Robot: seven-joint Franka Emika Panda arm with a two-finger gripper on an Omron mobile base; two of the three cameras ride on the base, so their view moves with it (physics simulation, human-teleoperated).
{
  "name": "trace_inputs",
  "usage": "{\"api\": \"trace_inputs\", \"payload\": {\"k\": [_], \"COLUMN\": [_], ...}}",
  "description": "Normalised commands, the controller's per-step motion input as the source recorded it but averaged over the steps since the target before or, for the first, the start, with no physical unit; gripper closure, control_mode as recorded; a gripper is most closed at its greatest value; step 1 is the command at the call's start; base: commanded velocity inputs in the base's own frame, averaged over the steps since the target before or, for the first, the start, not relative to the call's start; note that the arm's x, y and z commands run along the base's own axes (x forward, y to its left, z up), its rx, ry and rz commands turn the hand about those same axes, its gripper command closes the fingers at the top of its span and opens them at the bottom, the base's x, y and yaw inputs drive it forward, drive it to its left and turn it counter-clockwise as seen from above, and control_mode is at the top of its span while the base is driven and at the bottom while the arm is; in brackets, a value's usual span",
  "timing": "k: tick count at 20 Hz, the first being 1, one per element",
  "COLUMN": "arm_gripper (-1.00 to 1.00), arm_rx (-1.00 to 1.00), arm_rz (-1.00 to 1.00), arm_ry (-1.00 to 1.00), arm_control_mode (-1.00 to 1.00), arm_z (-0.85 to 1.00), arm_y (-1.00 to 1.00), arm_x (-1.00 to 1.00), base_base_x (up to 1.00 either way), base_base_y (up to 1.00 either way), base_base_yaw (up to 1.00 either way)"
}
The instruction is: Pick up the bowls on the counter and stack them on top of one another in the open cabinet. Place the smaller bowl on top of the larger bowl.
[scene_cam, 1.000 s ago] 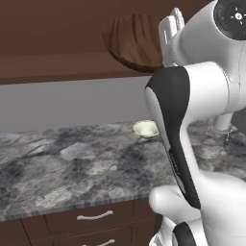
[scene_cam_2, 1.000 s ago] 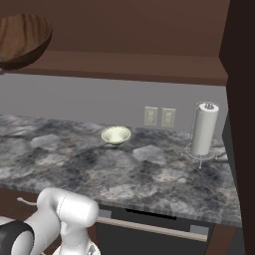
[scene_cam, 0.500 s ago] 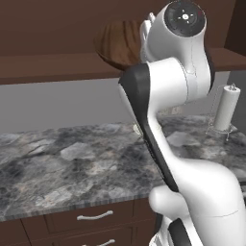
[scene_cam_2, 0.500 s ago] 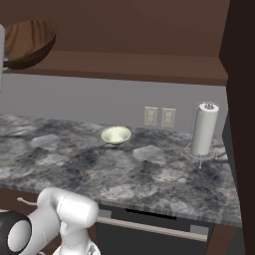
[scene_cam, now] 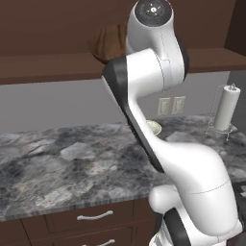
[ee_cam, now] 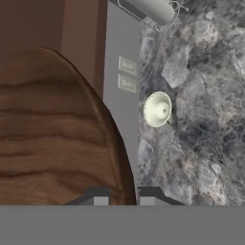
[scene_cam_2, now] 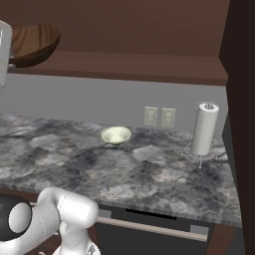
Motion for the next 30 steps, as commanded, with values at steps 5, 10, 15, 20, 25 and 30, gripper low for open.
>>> {"api": "trace_inputs", "payload": {"k": [5,10,15,20,25,30], "arm_gripper": [1.0,1.0,1.0,1.0,1.0,1.0], "arm_rx": [0.0,0.01,0.01,-0.01,-0.02,-0.01], "arm_rz": [-0.04,-0.03,-0.03,-0.03,-0.02,-0.02], "arm_ry": [0.01,0.06,0.08,0.02,0.0,0.0], "arm_control_mode": [-1.0,-1.0,-1.0,-1.0,-1.0,-1.0], "arm_z": [-0.12,-0.13,-0.09,-0.11,-0.1,-0.09], "arm_y": [0.17,0.13,0.17,0.19,0.17,0.14], "arm_x": [0.41,0.46,0.47,0.48,0.48,0.49], "base_base_x": [0.0,0.0,0.0,0.0,0.0,0.0], "base_base_y": [0.0,0.0,0.0,0.0,0.0,0.0], "base_base_yaw": [0.0,0.0,0.0,0.0,0.0,0.0]}}
